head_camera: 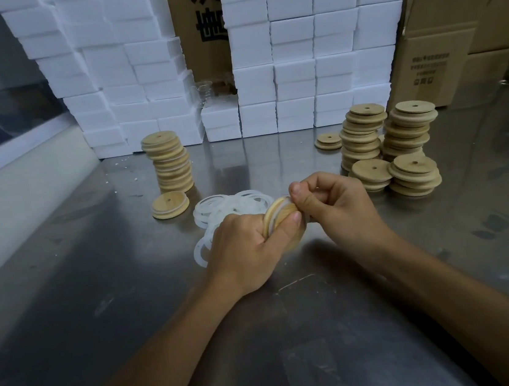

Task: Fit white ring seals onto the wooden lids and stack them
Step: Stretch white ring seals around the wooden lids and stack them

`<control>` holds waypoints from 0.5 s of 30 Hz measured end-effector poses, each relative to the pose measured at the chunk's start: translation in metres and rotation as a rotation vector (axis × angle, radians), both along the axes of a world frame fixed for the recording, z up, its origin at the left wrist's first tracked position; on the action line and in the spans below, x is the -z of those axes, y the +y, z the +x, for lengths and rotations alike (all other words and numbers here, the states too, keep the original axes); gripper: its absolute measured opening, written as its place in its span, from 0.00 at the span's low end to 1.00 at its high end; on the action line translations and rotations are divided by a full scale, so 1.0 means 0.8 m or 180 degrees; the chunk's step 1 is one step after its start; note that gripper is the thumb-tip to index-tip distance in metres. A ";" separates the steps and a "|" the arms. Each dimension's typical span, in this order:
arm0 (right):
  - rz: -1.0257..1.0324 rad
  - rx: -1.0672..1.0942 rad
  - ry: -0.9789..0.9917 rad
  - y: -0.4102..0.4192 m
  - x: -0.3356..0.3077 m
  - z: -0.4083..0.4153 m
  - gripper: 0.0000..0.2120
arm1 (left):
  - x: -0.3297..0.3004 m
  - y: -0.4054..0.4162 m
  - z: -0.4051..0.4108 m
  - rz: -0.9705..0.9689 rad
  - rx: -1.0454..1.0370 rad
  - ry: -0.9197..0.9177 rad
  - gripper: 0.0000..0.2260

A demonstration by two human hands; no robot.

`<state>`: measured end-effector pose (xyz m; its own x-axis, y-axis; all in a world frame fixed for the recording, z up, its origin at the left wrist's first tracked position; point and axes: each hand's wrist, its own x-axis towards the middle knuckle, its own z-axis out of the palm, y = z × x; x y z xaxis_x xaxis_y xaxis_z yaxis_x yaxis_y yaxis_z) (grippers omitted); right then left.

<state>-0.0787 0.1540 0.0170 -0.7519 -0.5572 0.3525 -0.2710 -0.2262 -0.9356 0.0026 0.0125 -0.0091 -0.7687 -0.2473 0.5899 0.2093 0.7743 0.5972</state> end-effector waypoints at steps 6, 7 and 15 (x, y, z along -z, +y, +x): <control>-0.0048 -0.0301 -0.0450 0.001 0.003 0.003 0.21 | 0.000 -0.002 -0.001 0.0094 0.0056 0.0100 0.28; -0.0044 -0.0299 -0.0468 0.001 0.003 0.002 0.22 | 0.000 -0.002 -0.001 0.0091 0.0063 0.0090 0.28; -0.0001 -0.0433 -0.0666 0.003 0.006 -0.009 0.13 | 0.001 0.000 -0.001 0.0106 0.0108 0.0080 0.30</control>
<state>-0.0857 0.1564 0.0121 -0.7265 -0.6582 0.1972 -0.0384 -0.2476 -0.9681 0.0021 0.0125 -0.0097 -0.7621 -0.2410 0.6010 0.2503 0.7463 0.6167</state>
